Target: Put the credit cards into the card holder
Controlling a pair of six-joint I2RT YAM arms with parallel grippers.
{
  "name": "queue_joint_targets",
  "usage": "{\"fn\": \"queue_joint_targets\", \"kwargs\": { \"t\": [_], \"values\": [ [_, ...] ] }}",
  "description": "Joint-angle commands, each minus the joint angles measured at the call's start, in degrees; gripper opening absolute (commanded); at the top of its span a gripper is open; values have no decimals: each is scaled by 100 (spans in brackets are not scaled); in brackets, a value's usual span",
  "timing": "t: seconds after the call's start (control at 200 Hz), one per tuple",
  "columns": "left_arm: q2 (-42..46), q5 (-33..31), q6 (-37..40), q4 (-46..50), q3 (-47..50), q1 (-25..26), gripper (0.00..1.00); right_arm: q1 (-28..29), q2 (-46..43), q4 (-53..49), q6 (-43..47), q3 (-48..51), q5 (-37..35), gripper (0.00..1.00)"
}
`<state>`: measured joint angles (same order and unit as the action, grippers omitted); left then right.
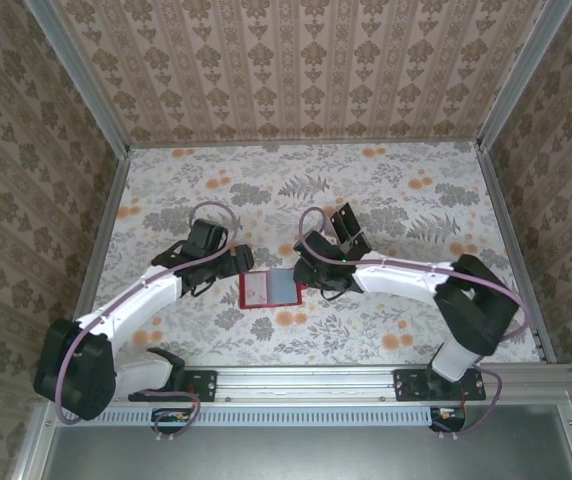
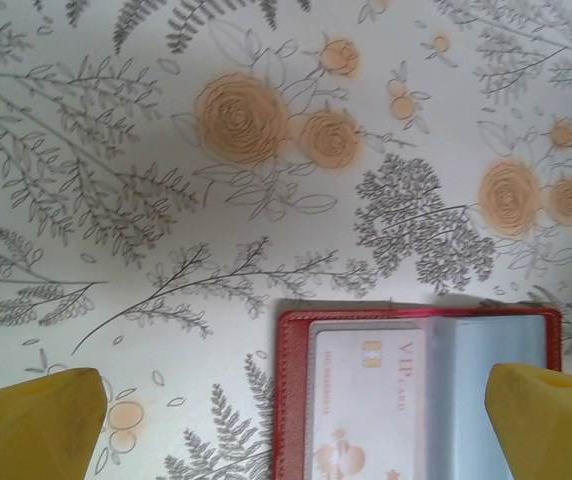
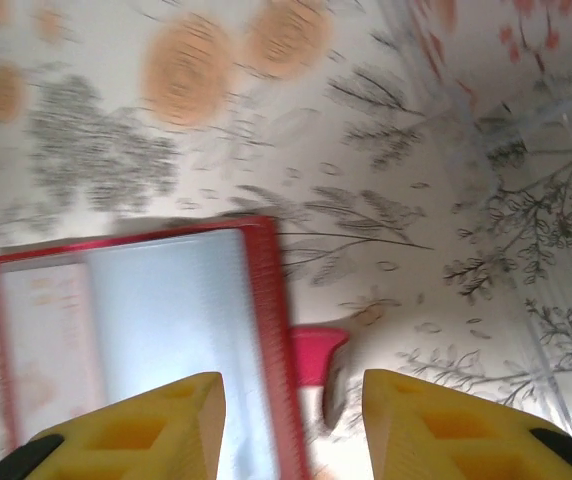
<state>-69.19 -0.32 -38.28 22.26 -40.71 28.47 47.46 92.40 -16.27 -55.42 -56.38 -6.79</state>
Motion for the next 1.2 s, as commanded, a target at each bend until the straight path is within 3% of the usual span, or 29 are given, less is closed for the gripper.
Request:
{"fn": "queue_joint_targets", "kwargs": {
  "t": [0.0,0.15,0.565,1.195],
  "values": [
    [-213,252,92,-113,-96,1,100,9,-350,-392,351,-515,265,43],
    [-363,300,-94,-357,-27,167,99,-29,30,-803,902,-1268,775,43],
    [562,-723,-632,-267,697,1004,99,-363,1324,-666,1543,-1819,2006,44],
    [476,-1299,-1023,-512,985,1711,98,-484,1572,-561,1591,-1461,2311,44]
  ]
}}
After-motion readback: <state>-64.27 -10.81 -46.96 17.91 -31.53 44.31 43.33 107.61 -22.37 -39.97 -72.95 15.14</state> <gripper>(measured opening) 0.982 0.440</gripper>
